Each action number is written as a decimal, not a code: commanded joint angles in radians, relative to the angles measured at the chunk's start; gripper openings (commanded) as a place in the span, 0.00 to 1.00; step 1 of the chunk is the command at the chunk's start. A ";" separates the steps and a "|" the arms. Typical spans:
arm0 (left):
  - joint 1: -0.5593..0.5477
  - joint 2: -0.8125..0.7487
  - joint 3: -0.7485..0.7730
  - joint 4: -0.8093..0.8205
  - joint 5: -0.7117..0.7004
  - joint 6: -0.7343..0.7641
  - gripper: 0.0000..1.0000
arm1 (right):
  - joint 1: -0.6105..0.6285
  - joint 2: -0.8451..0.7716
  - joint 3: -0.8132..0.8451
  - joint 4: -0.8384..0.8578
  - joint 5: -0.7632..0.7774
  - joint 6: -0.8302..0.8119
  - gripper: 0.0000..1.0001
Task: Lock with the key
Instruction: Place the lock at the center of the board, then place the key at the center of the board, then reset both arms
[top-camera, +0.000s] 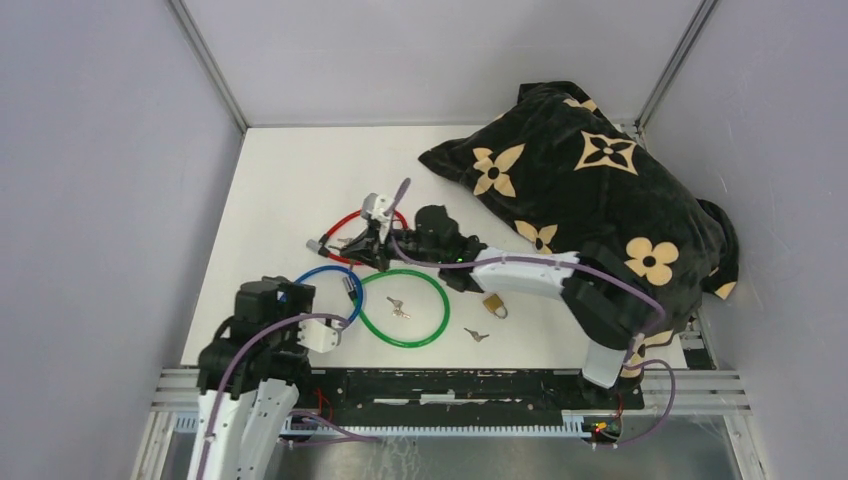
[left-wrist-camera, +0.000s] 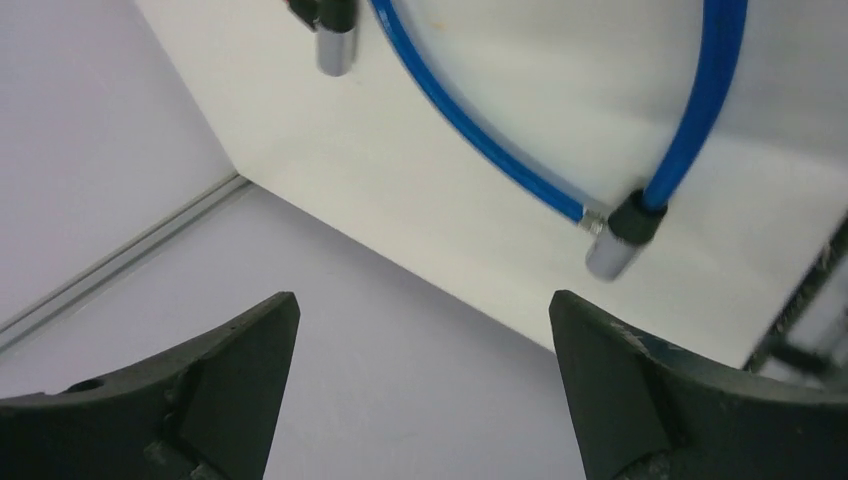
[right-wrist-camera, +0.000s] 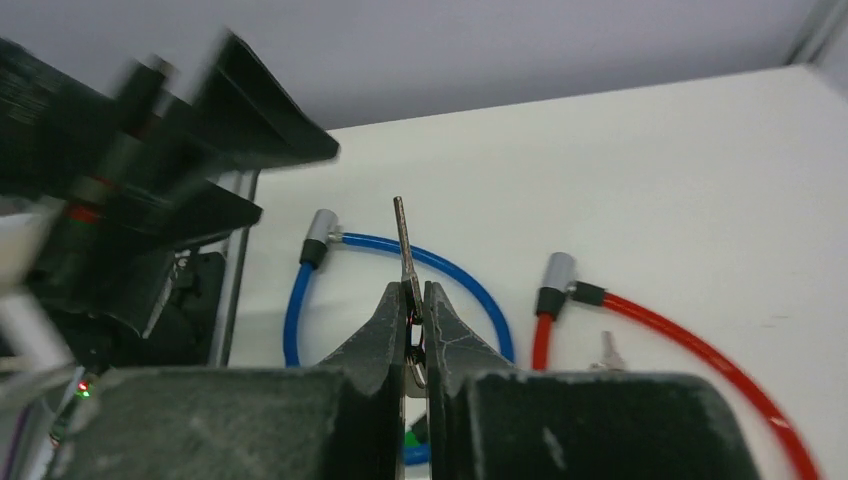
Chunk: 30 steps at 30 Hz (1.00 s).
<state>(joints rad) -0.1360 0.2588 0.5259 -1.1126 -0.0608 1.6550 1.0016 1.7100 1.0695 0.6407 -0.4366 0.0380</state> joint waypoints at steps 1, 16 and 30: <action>0.003 0.166 0.372 -0.318 0.197 -0.054 1.00 | 0.040 0.247 0.205 0.036 -0.007 0.275 0.00; 0.002 0.367 0.592 0.414 0.360 -1.413 1.00 | 0.063 0.313 0.443 -0.383 0.083 0.049 0.98; 0.003 0.513 0.122 0.858 -0.065 -1.889 1.00 | -0.414 -0.584 -0.348 -0.546 0.608 0.025 0.98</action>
<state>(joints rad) -0.1356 0.7879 0.7864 -0.5262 -0.0517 -0.1333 0.7010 1.2770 0.9321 0.1928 -0.0540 0.0463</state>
